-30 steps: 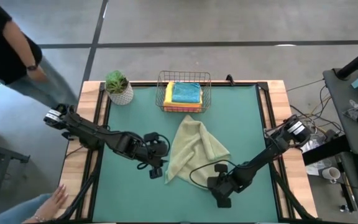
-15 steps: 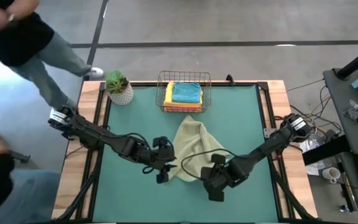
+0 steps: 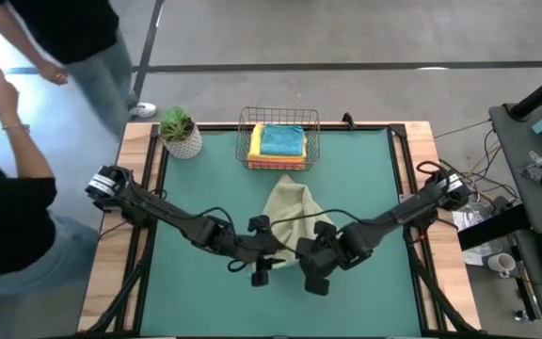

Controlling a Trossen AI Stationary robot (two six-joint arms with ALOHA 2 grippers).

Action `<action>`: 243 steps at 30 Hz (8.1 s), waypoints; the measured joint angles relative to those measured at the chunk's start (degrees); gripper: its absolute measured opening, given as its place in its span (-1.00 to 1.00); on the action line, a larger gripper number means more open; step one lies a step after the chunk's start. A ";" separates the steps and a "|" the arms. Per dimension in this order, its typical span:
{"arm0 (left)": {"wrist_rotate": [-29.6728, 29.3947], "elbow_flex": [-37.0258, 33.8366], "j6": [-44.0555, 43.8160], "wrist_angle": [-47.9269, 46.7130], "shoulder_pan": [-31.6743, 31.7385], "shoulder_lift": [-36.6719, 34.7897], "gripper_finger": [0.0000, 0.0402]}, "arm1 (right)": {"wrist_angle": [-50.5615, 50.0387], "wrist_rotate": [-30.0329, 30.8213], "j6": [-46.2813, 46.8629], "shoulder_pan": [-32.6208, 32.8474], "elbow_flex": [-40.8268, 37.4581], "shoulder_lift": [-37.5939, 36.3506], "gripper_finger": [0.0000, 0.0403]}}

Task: Fold microfiber towels
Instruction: Fold the green microfiber towel

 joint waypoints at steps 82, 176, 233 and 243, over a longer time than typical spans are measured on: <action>1.32 -0.20 -13.21 -26.91 -4.78 2.18 -0.60 | -28.16 7.43 -2.63 -1.16 29.07 -0.07 -0.96; -19.54 52.75 23.31 -80.13 12.90 -7.68 -1.00 | -35.50 47.32 -7.93 5.57 31.07 -9.40 -0.96; -5.02 39.63 -8.69 -85.16 1.67 -5.21 -1.00 | -31.58 37.83 17.44 9.59 14.27 -9.05 -0.96; -5.06 22.03 3.28 -73.87 9.11 -5.21 -1.00 | -31.02 35.94 14.91 3.47 0.40 -9.07 -0.96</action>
